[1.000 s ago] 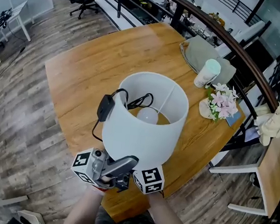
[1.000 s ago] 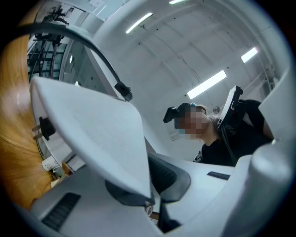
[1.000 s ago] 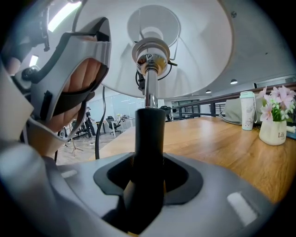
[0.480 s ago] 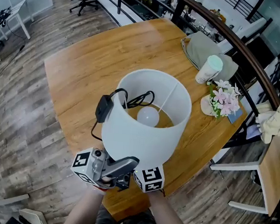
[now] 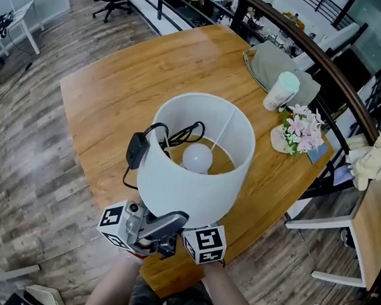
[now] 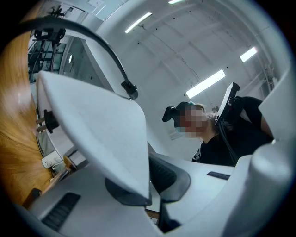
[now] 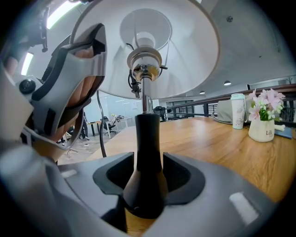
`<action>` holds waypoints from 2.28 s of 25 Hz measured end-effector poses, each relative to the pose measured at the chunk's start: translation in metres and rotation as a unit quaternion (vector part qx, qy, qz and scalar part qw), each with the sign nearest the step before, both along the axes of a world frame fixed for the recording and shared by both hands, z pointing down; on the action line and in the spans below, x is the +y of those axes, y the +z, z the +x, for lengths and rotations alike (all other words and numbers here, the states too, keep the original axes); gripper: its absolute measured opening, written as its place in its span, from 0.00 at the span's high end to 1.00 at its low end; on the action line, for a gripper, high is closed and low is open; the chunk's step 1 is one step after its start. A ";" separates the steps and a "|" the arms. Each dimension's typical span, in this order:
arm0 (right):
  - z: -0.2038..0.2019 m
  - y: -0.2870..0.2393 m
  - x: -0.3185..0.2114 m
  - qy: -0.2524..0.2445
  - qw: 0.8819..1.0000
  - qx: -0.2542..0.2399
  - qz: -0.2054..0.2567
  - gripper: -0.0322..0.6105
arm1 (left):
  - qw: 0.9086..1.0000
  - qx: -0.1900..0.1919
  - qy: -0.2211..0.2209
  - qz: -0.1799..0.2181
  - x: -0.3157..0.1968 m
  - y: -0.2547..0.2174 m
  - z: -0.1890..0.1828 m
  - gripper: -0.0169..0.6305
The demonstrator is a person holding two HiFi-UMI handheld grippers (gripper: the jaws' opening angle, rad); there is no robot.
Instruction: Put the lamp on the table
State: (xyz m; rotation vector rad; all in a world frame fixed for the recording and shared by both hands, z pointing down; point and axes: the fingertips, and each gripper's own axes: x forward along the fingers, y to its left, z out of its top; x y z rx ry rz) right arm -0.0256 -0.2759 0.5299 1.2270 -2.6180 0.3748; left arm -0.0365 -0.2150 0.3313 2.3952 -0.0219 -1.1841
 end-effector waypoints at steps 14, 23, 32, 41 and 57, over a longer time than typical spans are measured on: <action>0.013 0.000 0.024 0.021 1.000 0.015 -0.002 0.65 | 1.000 -0.021 0.001 -0.007 0.020 0.011 0.008 0.94; 0.016 -0.002 0.037 0.027 1.000 0.008 -0.003 0.65 | 0.999 -0.032 0.000 -0.018 0.030 0.018 0.010 0.91; 0.018 -0.002 0.046 0.031 0.999 0.006 -0.002 0.65 | 0.999 -0.045 0.005 -0.025 0.040 0.025 0.013 0.89; 0.019 -0.002 0.057 0.035 0.999 0.006 -0.001 0.65 | 0.998 -0.052 -0.007 -0.031 0.043 0.026 0.011 0.88; 0.024 -0.003 0.073 0.043 0.999 0.003 -0.004 0.67 | 0.989 -0.130 -0.040 -0.055 0.048 0.053 0.011 0.83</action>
